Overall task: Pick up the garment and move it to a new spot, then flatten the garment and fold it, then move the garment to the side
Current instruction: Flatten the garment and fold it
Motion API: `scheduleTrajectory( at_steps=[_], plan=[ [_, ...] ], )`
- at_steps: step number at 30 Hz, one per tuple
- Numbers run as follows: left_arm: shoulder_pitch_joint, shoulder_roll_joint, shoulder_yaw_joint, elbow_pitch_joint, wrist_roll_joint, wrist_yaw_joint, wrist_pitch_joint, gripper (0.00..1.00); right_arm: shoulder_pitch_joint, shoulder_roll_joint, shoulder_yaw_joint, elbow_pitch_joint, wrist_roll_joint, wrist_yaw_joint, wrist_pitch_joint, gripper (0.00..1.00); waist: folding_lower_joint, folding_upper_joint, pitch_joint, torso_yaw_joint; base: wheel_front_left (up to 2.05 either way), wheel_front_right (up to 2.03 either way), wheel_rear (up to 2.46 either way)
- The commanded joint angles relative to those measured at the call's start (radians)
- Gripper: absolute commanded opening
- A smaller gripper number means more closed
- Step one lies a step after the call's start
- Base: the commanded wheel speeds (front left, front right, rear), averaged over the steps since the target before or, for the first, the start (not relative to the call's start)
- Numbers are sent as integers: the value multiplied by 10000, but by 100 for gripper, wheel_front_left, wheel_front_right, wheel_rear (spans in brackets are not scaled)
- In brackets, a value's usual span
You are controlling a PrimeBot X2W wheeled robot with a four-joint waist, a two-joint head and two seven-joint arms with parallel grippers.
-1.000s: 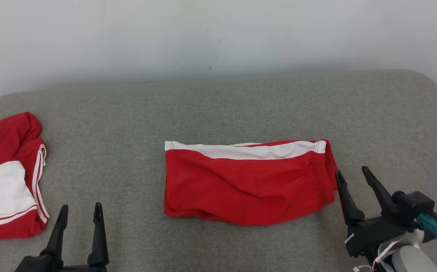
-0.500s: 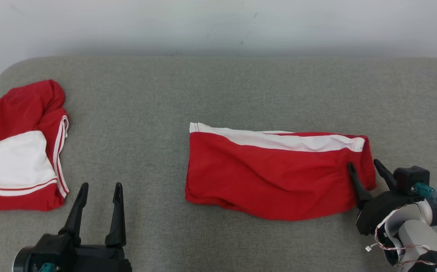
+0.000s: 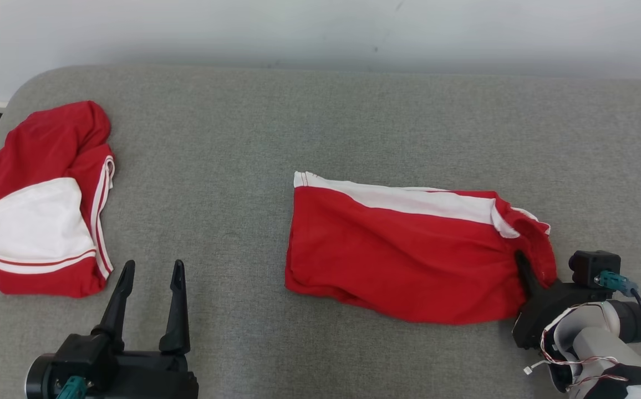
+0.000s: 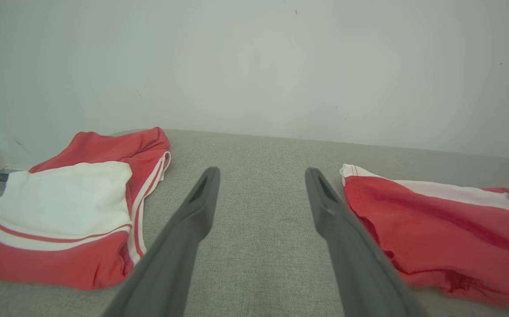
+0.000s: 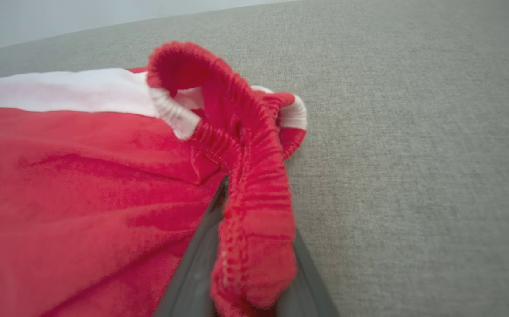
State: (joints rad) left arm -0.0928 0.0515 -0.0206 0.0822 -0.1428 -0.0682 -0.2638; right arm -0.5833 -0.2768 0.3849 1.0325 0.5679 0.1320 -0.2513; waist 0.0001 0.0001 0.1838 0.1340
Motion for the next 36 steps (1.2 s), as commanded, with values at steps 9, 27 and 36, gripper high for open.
scheduleTrajectory(
  at_steps=[9, 27, 36],
  plan=[
    [336, -8, 101, -17, -75, 54, -10, 100, 128, -1541, 684, -80, 953, -27, -24, 0, -1, -1, -535, -464, 0, 0, 0],
    [772, -7, 100, -208, -217, 315, -8, 100, -193, -2313, 1713, -3049, 4388, -25, 2636, 0, -1, -1, -750, -1094, 0, 0, 0],
    [629, -5, -21, -169, -315, 357, -10, 100, -296, -1194, 2030, -4572, 6020, -25, 3875, 0, -1, -1, -622, -956, 0, 0, 0]
  ],
)
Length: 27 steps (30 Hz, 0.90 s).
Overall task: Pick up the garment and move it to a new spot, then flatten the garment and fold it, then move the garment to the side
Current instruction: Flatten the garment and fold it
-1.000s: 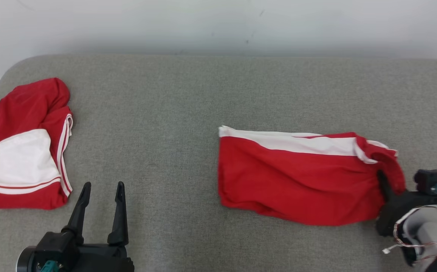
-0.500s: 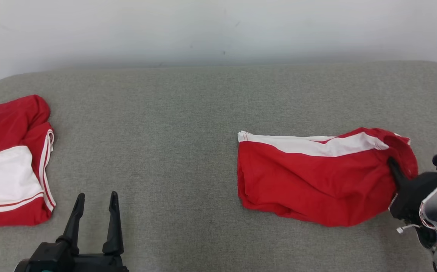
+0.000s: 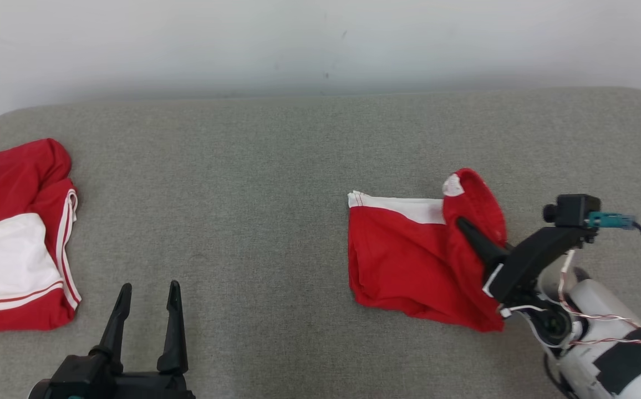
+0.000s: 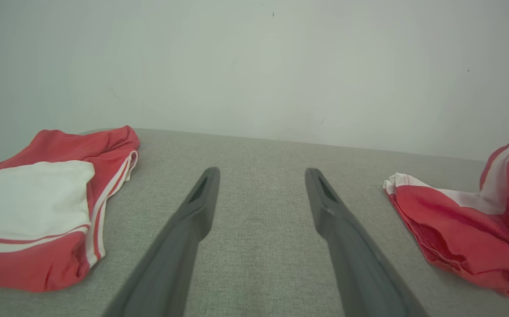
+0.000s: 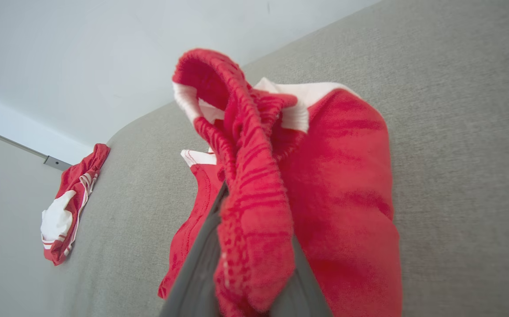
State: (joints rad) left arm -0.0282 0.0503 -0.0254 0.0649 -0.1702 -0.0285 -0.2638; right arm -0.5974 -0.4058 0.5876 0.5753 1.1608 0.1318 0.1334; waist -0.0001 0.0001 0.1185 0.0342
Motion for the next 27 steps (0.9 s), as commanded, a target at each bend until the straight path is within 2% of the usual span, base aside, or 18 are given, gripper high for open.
scheduleTrajectory(
  at_steps=[1, 8, 12, 15, 22, 27],
  plan=[
    [-74, 5, 38, 45, -50, -53, -8, 100, -219, 281, 32, 62, 82, -23, 53, 0, 1, -1, 50, 77, 0, 0, 0],
    [-366, 5, -144, 232, -154, -66, -8, 100, -699, 1561, 157, 1192, -152, -23, -161, 0, 1, -1, 222, 437, 0, 0, 0],
    [-505, 4, -291, 309, -234, -13, -10, 100, -955, 1979, 264, 2092, -466, -23, -348, 0, 1, -1, 286, 638, 0, 0, 0],
    [-491, 5, -302, 363, -266, -12, -8, 100, -1080, 2167, 316, 2417, -590, -22, -575, 100, 1, -1, 280, 671, 0, 0, 0],
    [-343, 4, -10, 454, -135, -68, -8, 100, -1006, 1680, 622, 1985, -1062, -24, -1877, 100, 1, -1, 57, 362, 0, 0, 0],
    [-192, 3, 108, 332, 6, -78, -10, 100, -568, 977, 694, 1357, -1401, -24, -3112, 100, 1, -1, -165, 7, 0, 0, 0]
  ],
)
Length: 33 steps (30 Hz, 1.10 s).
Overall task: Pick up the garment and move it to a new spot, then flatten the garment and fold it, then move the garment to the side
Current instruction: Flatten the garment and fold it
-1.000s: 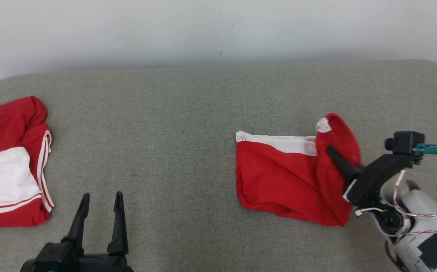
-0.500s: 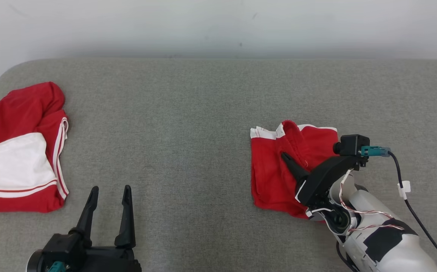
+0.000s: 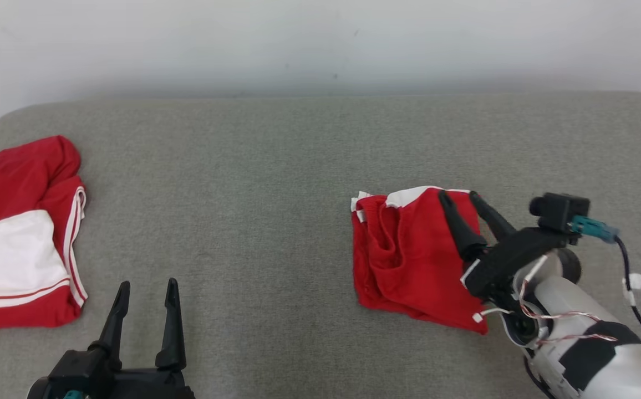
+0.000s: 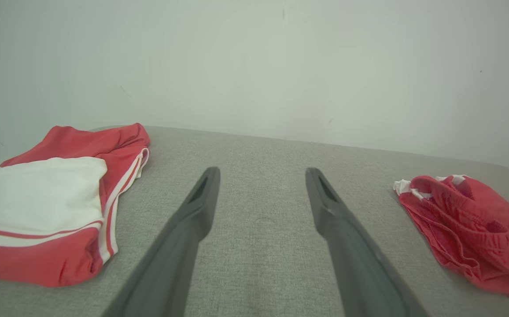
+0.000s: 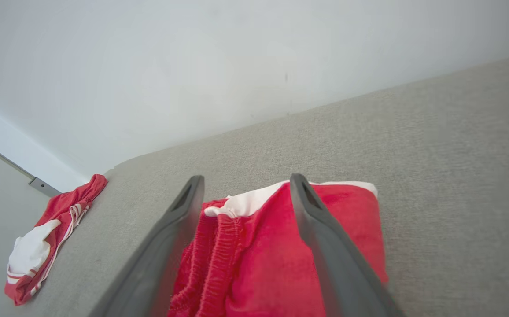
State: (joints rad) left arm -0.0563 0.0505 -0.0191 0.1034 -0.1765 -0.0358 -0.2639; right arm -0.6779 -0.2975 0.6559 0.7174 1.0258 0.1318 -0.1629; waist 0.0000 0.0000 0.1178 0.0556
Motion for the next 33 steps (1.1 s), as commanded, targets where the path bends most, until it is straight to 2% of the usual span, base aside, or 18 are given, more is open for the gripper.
scheduleTrajectory(
  at_steps=[1, 3, 9, 13, 18, 22, 27, 33],
  plan=[
    [89, 2, 44, -53, 70, -5, -8, 100, 237, -106, 11, -64, -51, -24, -149, 100, 0, 0, -158, -206, 0, 0, 0],
    [236, 5, 164, -100, 135, -2, -8, 100, 550, -486, -121, -460, -229, -24, -684, 100, 0, 0, -279, -444, 0, 0, 0],
    [428, 5, 394, -173, 215, 13, -6, 100, 1454, -839, -740, -1189, -392, -24, -996, 100, 0, 0, -497, -815, 0, 0, 0],
    [616, 1, 613, -266, 249, 39, -6, 100, 2227, -1023, -1763, -2058, -1605, -24, -1024, 100, 0, 0, -638, -1100, 0, 0, 0],
    [737, 3, 890, -375, 312, 36, -6, 100, 3619, -398, -3517, -3406, -3208, -24, -1010, 100, 0, 0, -721, -1272, 0, 0, 0],
    [817, 3, 1015, -395, 397, -39, -6, 100, 4662, 50, -4453, -4403, -4189, -24, -1012, 100, 0, 0, -797, -1269, 0, 0, 0],
    [881, 3, 1066, -382, 467, -92, -6, 100, 5699, 506, -5163, -5461, -5091, -24, -1013, 100, 0, 0, -923, -1190, 0, 0, 0],
    [1112, 1, 1086, -395, 615, -134, -8, 100, 6641, 906, -5495, -6287, -5882, -24, -1012, 100, 0, 0, -1075, -1118, 0, 0, 0]
  ],
)
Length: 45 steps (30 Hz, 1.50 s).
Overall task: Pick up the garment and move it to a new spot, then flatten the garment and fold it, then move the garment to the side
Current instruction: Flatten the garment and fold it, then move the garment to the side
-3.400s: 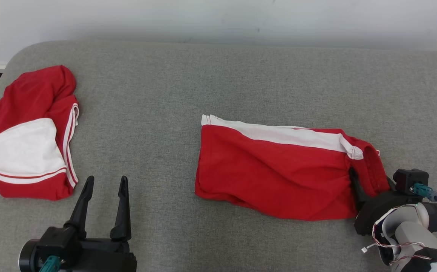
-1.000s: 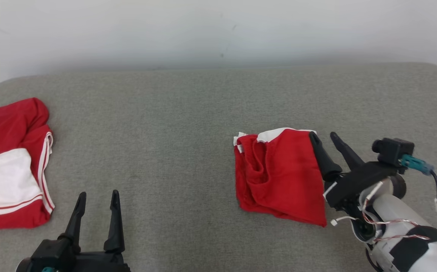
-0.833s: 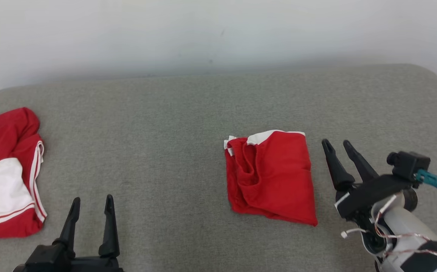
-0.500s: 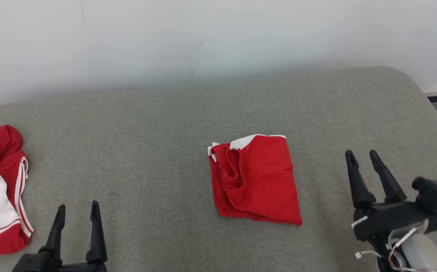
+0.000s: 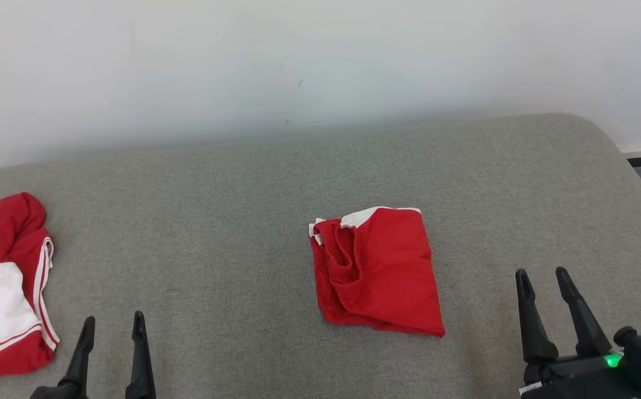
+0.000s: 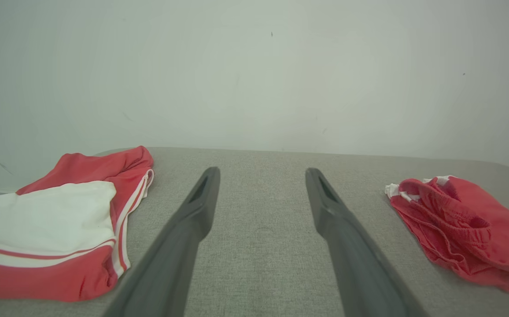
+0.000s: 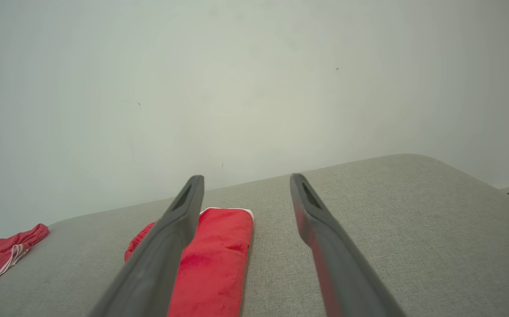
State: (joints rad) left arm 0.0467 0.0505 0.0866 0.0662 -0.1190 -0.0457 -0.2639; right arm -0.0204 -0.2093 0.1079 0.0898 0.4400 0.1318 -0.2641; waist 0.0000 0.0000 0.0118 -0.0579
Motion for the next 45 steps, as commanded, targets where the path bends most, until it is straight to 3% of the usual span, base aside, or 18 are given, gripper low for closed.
scheduleTrajectory(
  at_steps=[1, 15, 45],
  plan=[
    [99, 3, 25, -42, 92, -50, -6, 100, 175, 68, -52, -94, -129, -24, 0, 100, 0, 0, -35, 33, 0, 0, 0],
    [574, 117, -117, -183, 585, -169, -8, 100, 818, 294, -162, -33, -1123, -24, -1, 100, 0, 0, -255, 238, 0, 0, 0],
    [848, 58, -120, -320, 358, -195, -6, 100, 543, 186, -213, 701, -932, -24, 151, 100, 0, 0, -196, 490, 0, 0, 0]
  ],
)
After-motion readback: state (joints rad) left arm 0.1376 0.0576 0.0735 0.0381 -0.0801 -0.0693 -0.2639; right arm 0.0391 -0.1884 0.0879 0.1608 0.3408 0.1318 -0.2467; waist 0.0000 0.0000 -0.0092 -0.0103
